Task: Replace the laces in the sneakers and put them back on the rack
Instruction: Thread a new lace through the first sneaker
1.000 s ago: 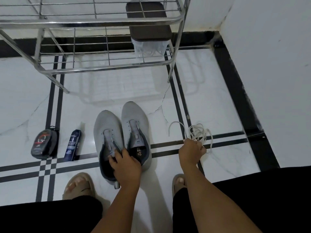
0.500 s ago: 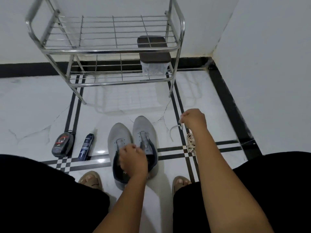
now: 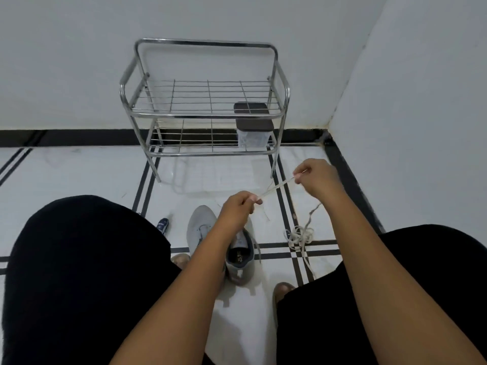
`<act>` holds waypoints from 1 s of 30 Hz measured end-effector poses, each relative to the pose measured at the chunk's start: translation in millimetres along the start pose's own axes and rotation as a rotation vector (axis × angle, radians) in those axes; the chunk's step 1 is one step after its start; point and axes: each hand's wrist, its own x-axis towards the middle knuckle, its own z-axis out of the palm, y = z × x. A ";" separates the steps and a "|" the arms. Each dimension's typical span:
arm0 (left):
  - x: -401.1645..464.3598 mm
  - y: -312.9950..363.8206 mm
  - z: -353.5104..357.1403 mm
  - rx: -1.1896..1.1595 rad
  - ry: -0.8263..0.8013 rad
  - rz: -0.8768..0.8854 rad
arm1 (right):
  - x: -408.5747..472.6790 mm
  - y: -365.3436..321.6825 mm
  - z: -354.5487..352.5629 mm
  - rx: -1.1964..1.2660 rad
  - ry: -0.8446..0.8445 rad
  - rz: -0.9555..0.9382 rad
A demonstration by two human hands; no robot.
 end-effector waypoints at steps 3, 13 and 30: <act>1.6 -7.9 -11.6 0.077 0.046 -0.007 | 8.8 13.0 -13.4 -0.003 0.255 0.103; 9.4 -65.4 -20.7 0.336 0.178 -0.235 | 16.9 44.3 65.7 -0.235 0.102 0.299; 27.4 -109.7 -40.4 0.450 0.210 -0.402 | 7.4 60.9 194.0 0.194 -0.369 0.229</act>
